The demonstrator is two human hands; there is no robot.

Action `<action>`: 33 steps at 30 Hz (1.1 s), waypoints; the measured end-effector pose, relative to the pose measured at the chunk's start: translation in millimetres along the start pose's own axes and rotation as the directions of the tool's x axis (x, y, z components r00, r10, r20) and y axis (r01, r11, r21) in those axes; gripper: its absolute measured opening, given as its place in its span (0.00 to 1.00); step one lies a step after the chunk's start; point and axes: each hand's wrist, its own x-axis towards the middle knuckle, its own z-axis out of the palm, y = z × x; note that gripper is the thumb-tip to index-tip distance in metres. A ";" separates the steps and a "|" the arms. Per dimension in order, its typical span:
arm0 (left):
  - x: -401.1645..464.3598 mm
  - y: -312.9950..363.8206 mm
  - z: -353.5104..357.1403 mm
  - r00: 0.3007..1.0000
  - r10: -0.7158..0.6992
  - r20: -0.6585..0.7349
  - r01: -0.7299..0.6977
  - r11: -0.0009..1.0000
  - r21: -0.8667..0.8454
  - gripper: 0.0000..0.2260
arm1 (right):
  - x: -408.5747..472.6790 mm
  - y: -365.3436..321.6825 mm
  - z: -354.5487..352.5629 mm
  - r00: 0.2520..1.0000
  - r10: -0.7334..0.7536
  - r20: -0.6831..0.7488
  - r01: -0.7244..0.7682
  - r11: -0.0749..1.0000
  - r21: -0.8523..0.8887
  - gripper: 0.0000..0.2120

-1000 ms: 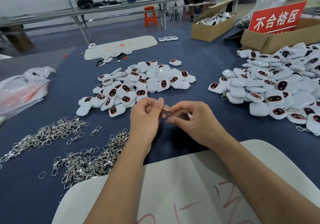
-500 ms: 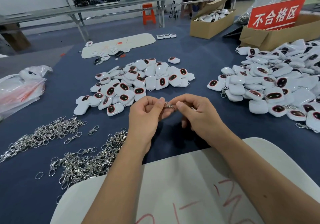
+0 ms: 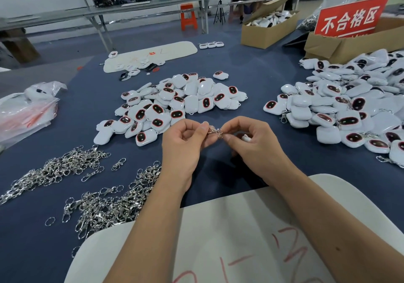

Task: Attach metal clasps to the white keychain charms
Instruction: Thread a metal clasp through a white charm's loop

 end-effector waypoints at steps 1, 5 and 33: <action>0.2 -0.3 0.5 1.000 -0.003 0.006 0.003 1.000 0.000 0.05 | -0.3 -1.0 -0.6 1.000 0.002 0.011 -0.002 1.000 0.025 0.08; 0.1 -0.9 -0.2 0.999 0.008 0.033 -0.008 1.000 0.013 0.06 | -0.9 -2.6 -0.6 0.999 -0.023 0.045 0.021 0.999 0.041 0.06; -2.8 -2.3 -0.9 0.954 0.163 0.250 -0.272 0.820 0.504 0.07 | -2.0 -1.7 2.1 0.988 -0.059 -0.143 0.041 0.992 -0.123 0.06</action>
